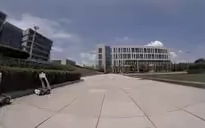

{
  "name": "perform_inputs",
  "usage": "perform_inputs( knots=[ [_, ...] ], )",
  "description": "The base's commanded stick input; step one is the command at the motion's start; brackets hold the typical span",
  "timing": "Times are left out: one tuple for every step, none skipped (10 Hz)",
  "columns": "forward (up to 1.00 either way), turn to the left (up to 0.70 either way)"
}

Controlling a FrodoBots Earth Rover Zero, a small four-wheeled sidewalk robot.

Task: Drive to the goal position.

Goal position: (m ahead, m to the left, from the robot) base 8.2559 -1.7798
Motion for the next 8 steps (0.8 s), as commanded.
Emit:
perform_inputs(
  knots=[
    [0.5,0.0],
    [0.5,0.0],
    [0.5,0.0],
    [0.5,0.0],
    [0.5,0.0],
    [0.5,0.0],
    [0.5,0.0],
    [0.5,0.0]
  ],
)
